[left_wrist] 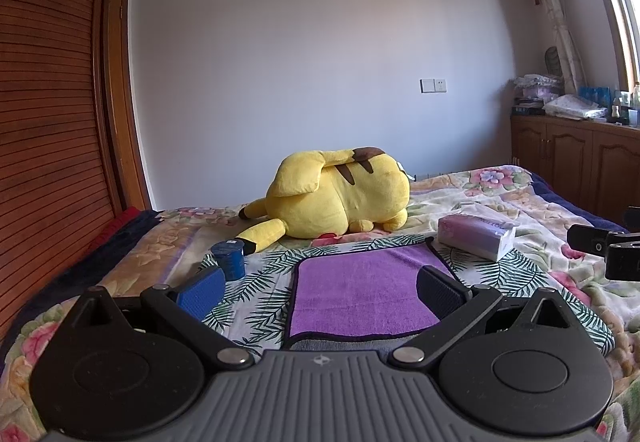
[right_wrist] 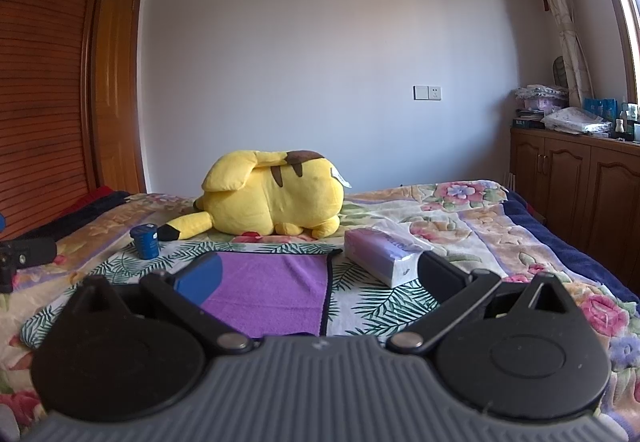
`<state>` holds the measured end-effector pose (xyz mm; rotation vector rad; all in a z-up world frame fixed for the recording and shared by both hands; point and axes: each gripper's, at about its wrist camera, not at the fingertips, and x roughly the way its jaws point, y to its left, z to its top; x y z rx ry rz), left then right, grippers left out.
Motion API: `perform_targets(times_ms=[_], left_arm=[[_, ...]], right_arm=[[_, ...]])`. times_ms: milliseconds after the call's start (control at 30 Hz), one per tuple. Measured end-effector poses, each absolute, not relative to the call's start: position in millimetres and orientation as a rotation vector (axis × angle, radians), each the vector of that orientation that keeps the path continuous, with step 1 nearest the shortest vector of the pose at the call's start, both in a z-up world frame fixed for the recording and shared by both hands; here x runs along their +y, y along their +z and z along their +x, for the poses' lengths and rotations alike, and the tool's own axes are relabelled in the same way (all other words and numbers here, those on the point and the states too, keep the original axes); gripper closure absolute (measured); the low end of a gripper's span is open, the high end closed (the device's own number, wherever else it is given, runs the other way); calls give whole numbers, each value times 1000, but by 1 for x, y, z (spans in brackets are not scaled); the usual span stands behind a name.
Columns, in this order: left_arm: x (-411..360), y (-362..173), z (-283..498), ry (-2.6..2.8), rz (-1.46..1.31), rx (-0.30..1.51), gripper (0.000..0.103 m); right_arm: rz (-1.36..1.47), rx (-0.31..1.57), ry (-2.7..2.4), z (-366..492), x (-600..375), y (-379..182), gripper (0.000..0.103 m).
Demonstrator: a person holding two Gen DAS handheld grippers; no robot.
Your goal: Fold towel
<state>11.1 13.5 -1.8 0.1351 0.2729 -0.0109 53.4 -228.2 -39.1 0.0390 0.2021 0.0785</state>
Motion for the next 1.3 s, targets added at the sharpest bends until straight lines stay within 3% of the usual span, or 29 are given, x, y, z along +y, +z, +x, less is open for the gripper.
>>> perform_targets(times_ms=[1300], left_arm=[[11, -3, 9, -9, 139, 275, 0]], right_arm=[[38, 202, 79, 52, -225, -40, 0]])
